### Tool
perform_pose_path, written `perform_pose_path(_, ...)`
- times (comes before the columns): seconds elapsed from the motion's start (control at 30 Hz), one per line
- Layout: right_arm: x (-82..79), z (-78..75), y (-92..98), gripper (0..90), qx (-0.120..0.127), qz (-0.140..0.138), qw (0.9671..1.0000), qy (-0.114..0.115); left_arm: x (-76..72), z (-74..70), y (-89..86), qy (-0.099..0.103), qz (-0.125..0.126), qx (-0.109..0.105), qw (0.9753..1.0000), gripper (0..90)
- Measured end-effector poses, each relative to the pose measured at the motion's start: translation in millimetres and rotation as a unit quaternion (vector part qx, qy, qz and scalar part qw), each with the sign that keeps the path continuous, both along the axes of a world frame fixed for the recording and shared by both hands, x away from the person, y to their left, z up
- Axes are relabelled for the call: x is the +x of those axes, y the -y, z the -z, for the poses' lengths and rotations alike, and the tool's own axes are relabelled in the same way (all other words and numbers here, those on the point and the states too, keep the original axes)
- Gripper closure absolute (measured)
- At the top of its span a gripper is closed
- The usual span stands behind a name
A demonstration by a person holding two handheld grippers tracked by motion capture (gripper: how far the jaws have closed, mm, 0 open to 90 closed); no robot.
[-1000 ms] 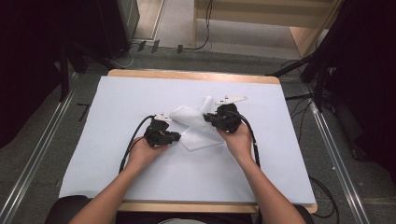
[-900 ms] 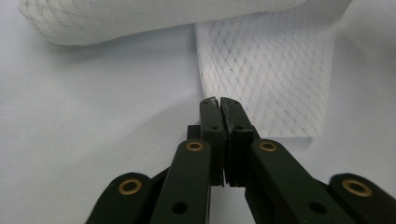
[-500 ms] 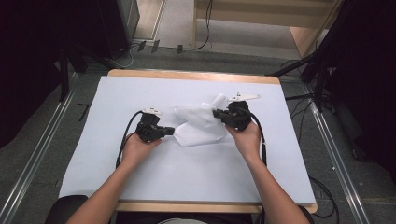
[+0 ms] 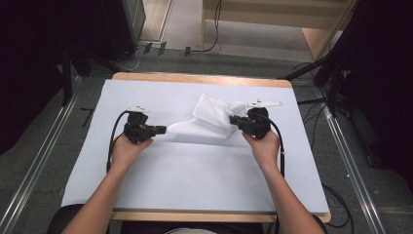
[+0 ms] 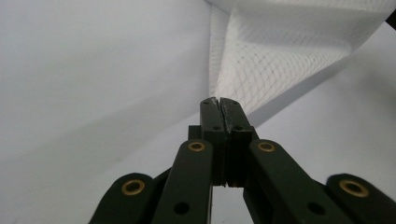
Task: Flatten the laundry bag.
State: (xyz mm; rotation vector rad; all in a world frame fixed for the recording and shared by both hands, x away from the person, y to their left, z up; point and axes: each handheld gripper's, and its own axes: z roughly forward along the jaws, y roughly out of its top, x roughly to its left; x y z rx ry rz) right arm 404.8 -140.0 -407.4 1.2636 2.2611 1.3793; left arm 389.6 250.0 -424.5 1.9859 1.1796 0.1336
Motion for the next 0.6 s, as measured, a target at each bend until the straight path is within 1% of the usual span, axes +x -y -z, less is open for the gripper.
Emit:
perform_pose_path(0.03,-1.8,0.3,0.5,89.1,-0.001,0.0,1.0,-0.002,0.1,-0.1,-2.2,0.001,-0.001,0.0,1.0,90.0)
perform_pose_path(0.07,-3.1,1.1,0.5,89.1,0.003,-0.001,1.0,-0.001,-0.1,-0.3,-5.5,0.001,-0.006,0.006,1.0,90.0)
perform_pose_path(0.1,-5.8,2.0,0.6,89.1,0.006,-0.005,1.0,-0.007,0.0,-0.5,-8.4,-0.001,-0.007,0.008,0.9999,90.0)
perform_pose_path(0.17,-10.0,5.2,-1.4,89.0,0.011,-0.011,0.9998,-0.013,0.8,0.4,-13.0,-0.004,-0.012,0.006,0.9999,90.0)
perform_pose_path(0.3,-18.3,11.4,-7.9,89.0,0.009,-0.027,0.9992,-0.026,3.2,3.7,-22.4,-0.015,-0.024,0.007,0.9996,90.0)
perform_pose_path(0.37,-21.9,16.1,-9.8,89.0,0.003,-0.031,0.999,-0.033,4.7,5.7,-25.8,-0.019,-0.03,0.007,0.9994,90.0)
perform_pose_path(0.4,-21.9,16.1,-9.8,89.0,0.003,-0.031,0.999,-0.033,4.7,5.7,-25.8,-0.019,-0.03,0.007,0.9994,90.0)
perform_pose_path(0.43,-24.4,22.8,-10.2,88.8,-0.001,-0.033,0.9984,-0.045,6.4,8.0,-28.0,-0.023,-0.034,0.009,0.9991,90.0)
perform_pose_path(0.5,-26.5,29.7,-10.0,88.4,-0.012,-0.036,0.9974,-0.061,7.9,10.3,-29.1,-0.026,-0.036,0.01,0.999,90.0)
perform_pose_path(0.6,-29.5,37.0,-9.6,87.7,-0.022,-0.042,0.9962,-0.073,9.6,13.6,-28.7,-0.031,-0.035,0.017,0.9988,90.0)
